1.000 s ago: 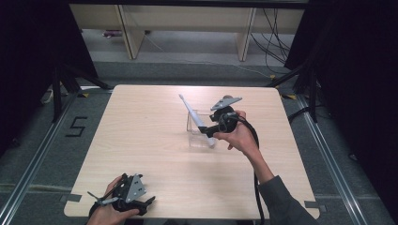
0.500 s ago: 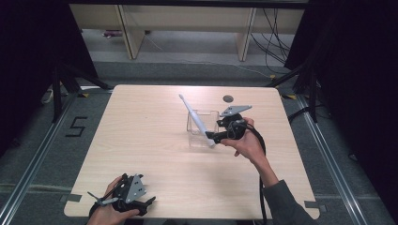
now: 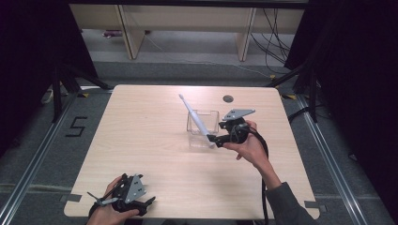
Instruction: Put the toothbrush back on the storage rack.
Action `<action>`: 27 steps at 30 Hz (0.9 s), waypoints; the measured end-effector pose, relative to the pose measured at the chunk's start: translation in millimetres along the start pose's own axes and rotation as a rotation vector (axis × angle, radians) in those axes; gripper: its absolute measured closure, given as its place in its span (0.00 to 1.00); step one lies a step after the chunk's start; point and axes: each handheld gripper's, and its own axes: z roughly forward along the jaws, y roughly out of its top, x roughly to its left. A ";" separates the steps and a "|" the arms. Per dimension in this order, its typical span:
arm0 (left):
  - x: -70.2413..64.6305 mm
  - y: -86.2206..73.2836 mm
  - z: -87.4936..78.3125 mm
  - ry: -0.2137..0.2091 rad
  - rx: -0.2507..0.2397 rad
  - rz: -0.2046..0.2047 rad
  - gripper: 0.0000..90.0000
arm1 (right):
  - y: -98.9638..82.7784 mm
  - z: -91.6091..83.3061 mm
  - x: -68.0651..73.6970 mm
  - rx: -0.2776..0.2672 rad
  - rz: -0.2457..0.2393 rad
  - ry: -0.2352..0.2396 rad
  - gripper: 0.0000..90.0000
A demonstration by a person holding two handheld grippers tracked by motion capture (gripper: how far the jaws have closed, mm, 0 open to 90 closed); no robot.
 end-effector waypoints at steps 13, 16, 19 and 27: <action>0.0 -0.1 0.0 0.003 0.003 0.002 0.17 | -17.8 -8.6 1.2 -0.017 -0.009 0.012 0.32; 0.3 -0.3 -0.3 -0.005 0.006 0.002 0.17 | -24.1 -10.1 0.1 -0.018 -0.015 -0.002 0.31; 0.2 -0.5 -0.3 0.002 0.007 0.007 0.17 | -28.9 -11.9 -0.5 0.000 -0.010 0.003 0.31; 0.4 -0.4 -0.1 -0.006 0.008 0.001 0.17 | -43.3 -15.8 -5.1 0.006 0.018 -0.008 0.31</action>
